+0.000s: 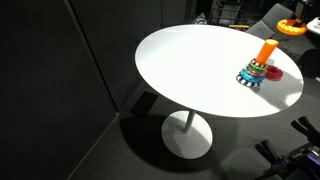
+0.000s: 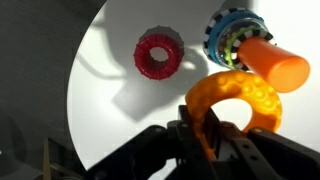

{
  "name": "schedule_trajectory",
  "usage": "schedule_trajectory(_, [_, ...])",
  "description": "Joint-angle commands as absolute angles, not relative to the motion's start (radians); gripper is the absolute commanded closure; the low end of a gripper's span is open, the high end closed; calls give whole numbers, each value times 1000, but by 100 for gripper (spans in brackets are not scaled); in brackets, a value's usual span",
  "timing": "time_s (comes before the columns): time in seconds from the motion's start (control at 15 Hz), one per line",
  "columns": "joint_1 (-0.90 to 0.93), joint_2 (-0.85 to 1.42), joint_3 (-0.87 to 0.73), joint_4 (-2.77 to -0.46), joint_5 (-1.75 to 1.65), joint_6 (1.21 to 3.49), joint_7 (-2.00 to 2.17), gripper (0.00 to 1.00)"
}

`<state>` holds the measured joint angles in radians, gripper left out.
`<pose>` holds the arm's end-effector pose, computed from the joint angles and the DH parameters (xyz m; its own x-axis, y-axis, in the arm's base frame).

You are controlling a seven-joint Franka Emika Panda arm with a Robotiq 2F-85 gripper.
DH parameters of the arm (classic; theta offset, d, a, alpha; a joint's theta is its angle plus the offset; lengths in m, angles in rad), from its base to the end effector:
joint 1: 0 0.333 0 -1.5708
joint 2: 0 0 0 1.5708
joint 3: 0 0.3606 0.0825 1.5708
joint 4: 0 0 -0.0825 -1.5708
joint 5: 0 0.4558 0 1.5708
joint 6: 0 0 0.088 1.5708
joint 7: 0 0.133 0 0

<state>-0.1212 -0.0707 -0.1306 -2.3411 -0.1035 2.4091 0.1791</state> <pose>0.5459 -0.1429 0.3483 0.9274 -0.3446 0.1456 -0.3541 -0.9342 0.0446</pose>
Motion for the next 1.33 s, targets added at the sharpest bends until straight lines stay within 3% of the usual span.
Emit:
schedule_trajectory(0.0, [-109,-117,-101,-2367,-102,2379,201,94])
schedule_trajectory(1.27, [-79,-125,-45,-2393,-95,2374,229,94])
